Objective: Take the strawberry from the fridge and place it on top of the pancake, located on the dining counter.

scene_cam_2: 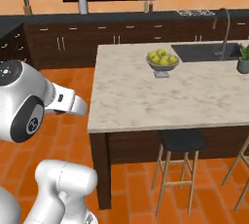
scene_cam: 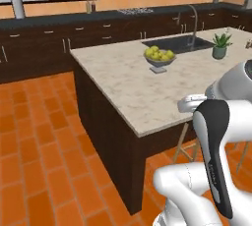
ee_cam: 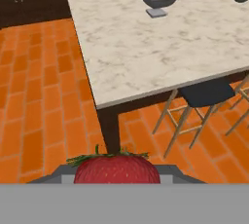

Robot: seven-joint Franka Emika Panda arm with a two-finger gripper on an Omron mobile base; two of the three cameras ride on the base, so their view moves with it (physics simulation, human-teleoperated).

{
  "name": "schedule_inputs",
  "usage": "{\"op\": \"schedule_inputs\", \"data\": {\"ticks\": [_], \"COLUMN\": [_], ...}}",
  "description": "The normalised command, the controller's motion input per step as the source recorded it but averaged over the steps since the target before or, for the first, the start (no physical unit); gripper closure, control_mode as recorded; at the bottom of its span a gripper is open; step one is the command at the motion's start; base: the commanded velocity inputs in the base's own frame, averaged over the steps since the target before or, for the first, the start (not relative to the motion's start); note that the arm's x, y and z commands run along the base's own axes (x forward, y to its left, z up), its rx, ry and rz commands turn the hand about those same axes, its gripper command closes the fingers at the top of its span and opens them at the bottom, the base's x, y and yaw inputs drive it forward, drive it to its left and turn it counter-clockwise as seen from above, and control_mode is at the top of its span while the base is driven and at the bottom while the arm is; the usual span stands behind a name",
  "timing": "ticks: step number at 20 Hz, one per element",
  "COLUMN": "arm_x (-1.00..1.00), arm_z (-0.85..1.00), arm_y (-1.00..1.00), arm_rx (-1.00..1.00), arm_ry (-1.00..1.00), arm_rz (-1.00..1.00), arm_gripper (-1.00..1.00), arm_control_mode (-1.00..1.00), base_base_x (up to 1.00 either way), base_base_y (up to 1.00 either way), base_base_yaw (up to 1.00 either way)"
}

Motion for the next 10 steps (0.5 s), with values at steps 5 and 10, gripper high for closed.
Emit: {"op": "schedule_inputs", "data": {"ticks": [5,10], "arm_x": [0.0,0.0], "arm_z": [0.0,0.0], "arm_y": [0.0,0.0], "arm_rx": [0.0,0.0], "arm_ry": [0.0,0.0], "arm_rz": [0.0,0.0], "arm_gripper": [1.0,1.0], "arm_control_mode": [1.0,1.0], "base_base_x": [-0.02,-0.3], "base_base_y": [-1.0,-1.0], "base_base_yaw": [0.54,0.4]}}
